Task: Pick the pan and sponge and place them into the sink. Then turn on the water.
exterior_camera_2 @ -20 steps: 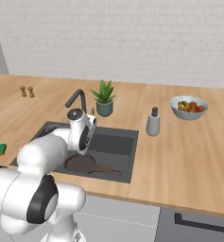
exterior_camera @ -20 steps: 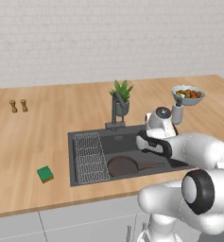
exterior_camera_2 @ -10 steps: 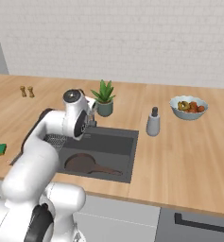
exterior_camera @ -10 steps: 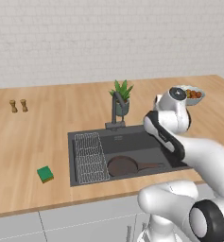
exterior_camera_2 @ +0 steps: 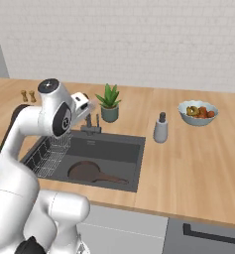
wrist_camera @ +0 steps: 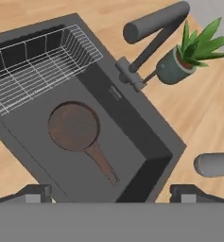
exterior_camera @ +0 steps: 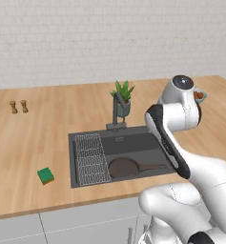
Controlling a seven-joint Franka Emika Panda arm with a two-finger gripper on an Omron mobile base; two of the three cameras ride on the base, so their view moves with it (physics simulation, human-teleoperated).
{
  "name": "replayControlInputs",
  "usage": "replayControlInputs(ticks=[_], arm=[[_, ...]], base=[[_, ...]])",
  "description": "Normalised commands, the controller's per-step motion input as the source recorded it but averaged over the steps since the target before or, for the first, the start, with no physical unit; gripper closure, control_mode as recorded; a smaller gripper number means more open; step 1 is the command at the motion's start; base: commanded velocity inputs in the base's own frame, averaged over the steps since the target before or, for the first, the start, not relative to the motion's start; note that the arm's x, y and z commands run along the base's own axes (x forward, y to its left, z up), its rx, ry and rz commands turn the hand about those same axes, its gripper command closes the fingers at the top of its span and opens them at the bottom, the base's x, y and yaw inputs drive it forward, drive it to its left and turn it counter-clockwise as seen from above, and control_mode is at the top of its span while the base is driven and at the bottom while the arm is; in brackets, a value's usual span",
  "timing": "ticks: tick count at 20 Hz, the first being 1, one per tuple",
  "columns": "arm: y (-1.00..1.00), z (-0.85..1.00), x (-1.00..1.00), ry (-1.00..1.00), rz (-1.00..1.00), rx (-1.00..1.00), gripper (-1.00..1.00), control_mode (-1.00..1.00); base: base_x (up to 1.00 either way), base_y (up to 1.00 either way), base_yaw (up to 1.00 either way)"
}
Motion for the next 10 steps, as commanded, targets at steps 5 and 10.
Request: replayControlInputs(ticks=[5, 10], arm=[[0.78, 0.0, -0.56, -0.08, -0.43, 0.28, -1.0, -1.0], [0.77, 0.0, -0.46, 0.0, -0.35, 0.33, -1.0, -1.0]], base=[[0.0, 0.0, 0.0], [0.0, 0.0, 0.0]])
